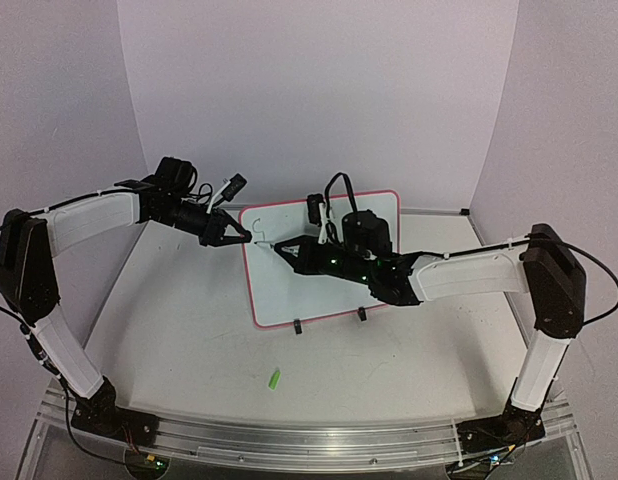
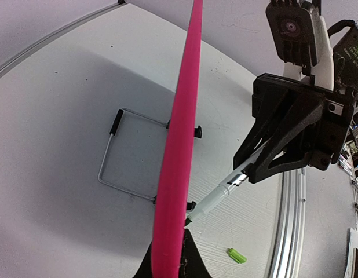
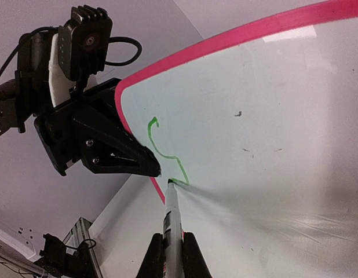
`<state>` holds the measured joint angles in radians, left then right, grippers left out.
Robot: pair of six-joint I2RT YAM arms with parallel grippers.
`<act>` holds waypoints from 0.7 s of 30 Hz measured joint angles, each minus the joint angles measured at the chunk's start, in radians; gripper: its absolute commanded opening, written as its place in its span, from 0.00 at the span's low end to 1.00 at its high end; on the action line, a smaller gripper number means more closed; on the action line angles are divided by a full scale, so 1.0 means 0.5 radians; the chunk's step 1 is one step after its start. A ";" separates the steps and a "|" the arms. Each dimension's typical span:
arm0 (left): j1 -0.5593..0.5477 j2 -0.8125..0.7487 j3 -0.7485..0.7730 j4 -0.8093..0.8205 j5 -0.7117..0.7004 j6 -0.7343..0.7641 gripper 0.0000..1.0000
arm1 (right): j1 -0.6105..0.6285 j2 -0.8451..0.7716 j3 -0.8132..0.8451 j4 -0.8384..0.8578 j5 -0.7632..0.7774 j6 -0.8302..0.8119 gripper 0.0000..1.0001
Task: Write a sentence on the whiteboard
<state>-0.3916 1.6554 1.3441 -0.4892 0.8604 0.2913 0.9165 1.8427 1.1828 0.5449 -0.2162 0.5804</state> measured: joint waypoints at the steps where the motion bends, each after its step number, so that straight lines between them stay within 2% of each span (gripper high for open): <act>1: 0.000 0.000 0.000 0.000 -0.001 0.000 0.00 | -0.001 0.000 0.000 0.000 -0.002 0.000 0.00; 8: -0.002 -0.004 0.000 -0.003 0.000 0.003 0.00 | -0.003 -0.041 -0.003 -0.052 -0.011 -0.010 0.00; 15: -0.005 -0.007 0.000 -0.016 0.000 0.015 0.00 | -0.018 -0.232 -0.057 -0.170 -0.027 -0.055 0.00; 21: -0.005 -0.008 0.000 -0.016 0.000 0.017 0.00 | -0.068 -0.316 -0.063 -0.200 -0.156 -0.078 0.00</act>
<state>-0.3939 1.6516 1.3439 -0.4973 0.8604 0.2996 0.8822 1.6848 1.1511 0.4449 -0.2945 0.5414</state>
